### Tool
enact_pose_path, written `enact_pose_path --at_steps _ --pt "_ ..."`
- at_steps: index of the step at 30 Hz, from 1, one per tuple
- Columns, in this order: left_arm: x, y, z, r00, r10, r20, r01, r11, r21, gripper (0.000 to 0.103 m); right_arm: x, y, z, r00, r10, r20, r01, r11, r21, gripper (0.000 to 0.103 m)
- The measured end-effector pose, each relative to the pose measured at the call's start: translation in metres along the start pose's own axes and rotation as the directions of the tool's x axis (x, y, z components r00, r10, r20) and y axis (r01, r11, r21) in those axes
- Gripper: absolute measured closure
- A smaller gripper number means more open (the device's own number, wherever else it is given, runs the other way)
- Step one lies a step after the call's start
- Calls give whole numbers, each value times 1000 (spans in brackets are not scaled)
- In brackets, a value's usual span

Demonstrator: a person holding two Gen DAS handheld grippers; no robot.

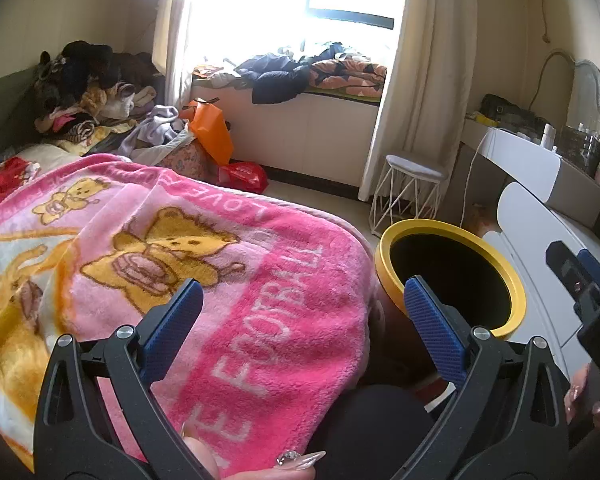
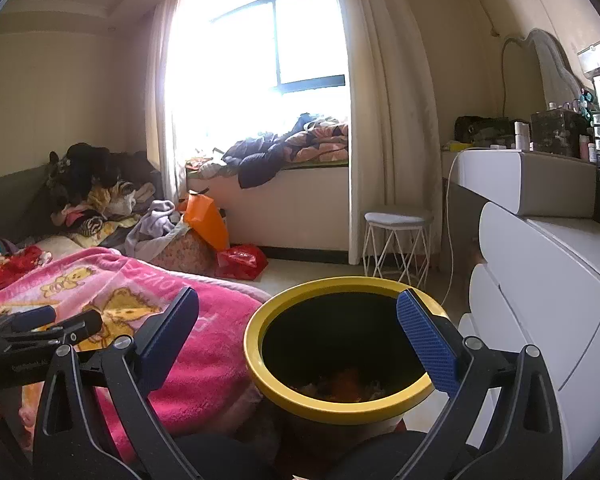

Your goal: Collect trash

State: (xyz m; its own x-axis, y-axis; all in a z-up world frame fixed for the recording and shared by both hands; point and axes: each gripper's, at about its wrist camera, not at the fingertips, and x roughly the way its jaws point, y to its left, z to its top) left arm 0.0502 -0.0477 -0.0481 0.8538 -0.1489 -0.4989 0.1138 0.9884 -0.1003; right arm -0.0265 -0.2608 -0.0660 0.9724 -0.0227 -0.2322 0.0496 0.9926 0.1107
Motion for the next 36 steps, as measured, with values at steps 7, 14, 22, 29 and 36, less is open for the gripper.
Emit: enact_pose_path --at_steps 7,14,22,29,36 --pt "-2 -1 1 1000 0 2 0 1000 3 10 0 1 0 1000 3 4 -3 1000 -7 6" --pt "-2 -1 2 1000 2 3 -2 1000 3 10 -1 1 -1 1000 5 5 -5 1000 -8 6" --pt "-5 -3 4 1000 4 12 -4 1000 5 10 -1 0 0 1000 3 8 -3 1000 -7 6" --pt "-5 -3 6 1000 5 13 -5 1000 6 10 -1 1 1 1000 6 1 -6 1000 -7 6" --pt "-5 -3 5 1000 4 13 -4 1000 6 10 -1 2 1 1000 4 6 -4 1000 -6 6"
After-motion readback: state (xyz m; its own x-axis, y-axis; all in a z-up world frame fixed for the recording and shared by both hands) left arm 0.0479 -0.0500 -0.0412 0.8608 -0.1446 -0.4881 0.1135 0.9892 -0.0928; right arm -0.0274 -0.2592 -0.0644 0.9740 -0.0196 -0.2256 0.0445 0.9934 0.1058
